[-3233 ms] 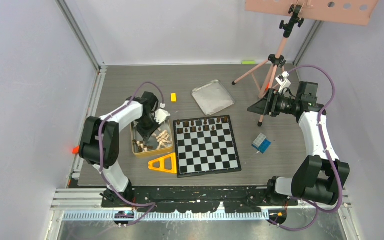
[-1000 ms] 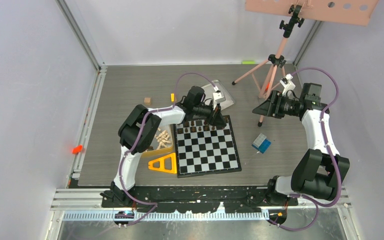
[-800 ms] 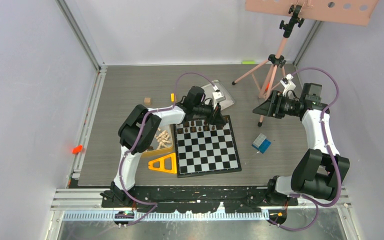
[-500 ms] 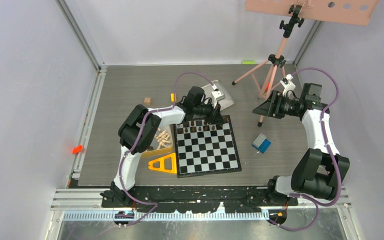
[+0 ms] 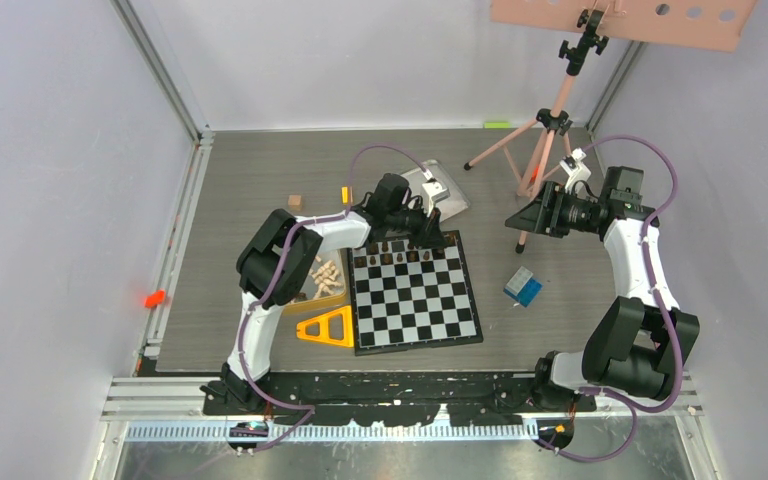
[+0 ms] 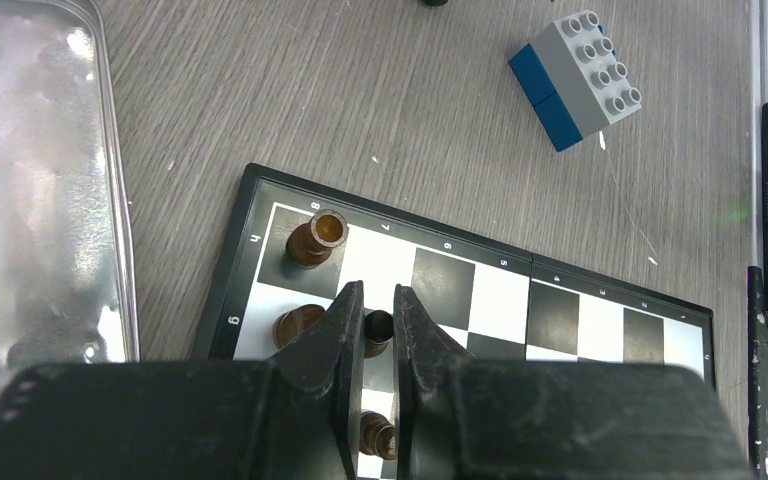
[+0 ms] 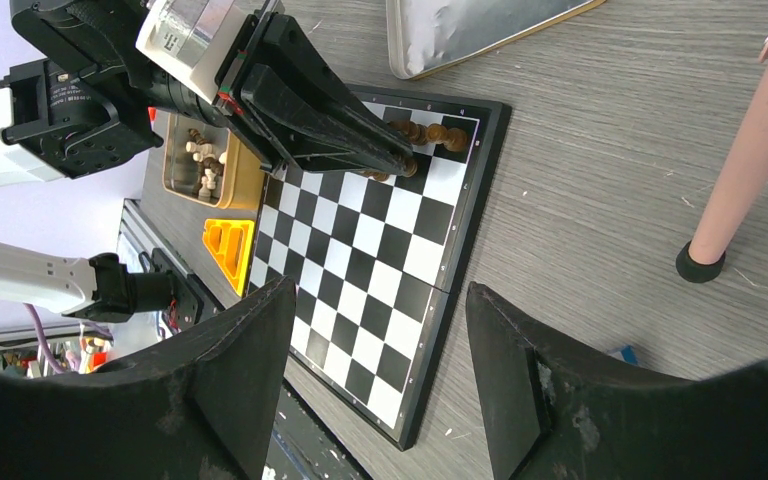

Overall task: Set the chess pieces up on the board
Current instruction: Place the chess piece on the chessboard.

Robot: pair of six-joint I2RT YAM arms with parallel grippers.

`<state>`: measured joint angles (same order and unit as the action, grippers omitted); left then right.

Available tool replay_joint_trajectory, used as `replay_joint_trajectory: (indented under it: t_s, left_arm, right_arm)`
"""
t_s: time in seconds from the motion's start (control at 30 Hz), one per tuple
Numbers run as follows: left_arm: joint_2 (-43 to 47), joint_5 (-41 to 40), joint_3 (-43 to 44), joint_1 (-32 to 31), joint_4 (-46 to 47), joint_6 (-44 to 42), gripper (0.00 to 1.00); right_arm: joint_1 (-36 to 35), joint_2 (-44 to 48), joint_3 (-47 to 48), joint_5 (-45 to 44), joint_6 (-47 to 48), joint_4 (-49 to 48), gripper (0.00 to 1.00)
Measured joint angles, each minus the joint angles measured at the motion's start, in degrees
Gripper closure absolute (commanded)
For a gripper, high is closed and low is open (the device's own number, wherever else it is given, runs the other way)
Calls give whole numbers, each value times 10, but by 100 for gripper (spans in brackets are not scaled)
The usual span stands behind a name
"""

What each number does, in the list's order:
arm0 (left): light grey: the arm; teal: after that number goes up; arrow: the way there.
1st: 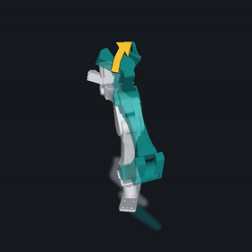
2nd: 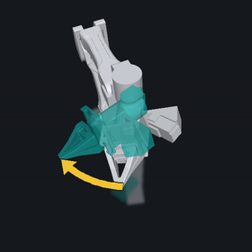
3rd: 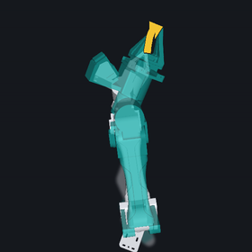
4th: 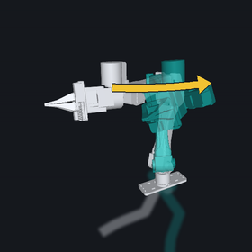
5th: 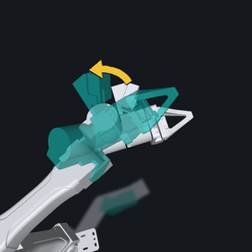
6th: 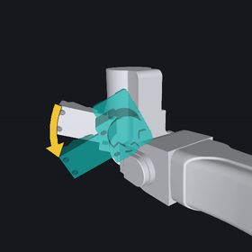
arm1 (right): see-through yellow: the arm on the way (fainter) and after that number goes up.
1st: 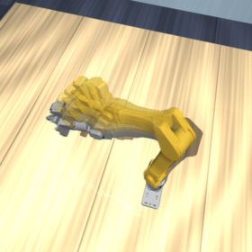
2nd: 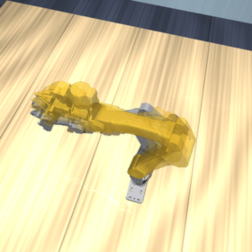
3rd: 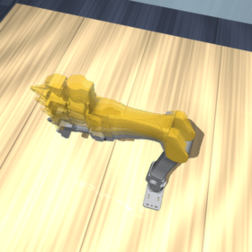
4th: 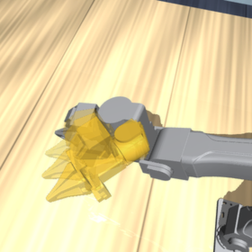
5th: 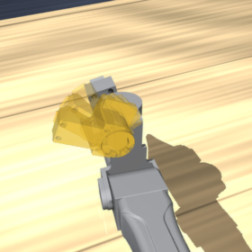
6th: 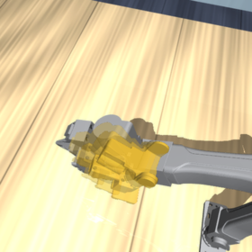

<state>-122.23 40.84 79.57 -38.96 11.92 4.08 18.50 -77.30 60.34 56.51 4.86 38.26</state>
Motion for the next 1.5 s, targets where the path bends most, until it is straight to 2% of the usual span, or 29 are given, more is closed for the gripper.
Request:
replay_joint_trajectory:
  t_s: [1.5]
  left_arm:
    - [0, -3, 7, -8, -30, -16, 76]
  right_arm:
    - [0, 0, 0, 1, 1, 2, 31]
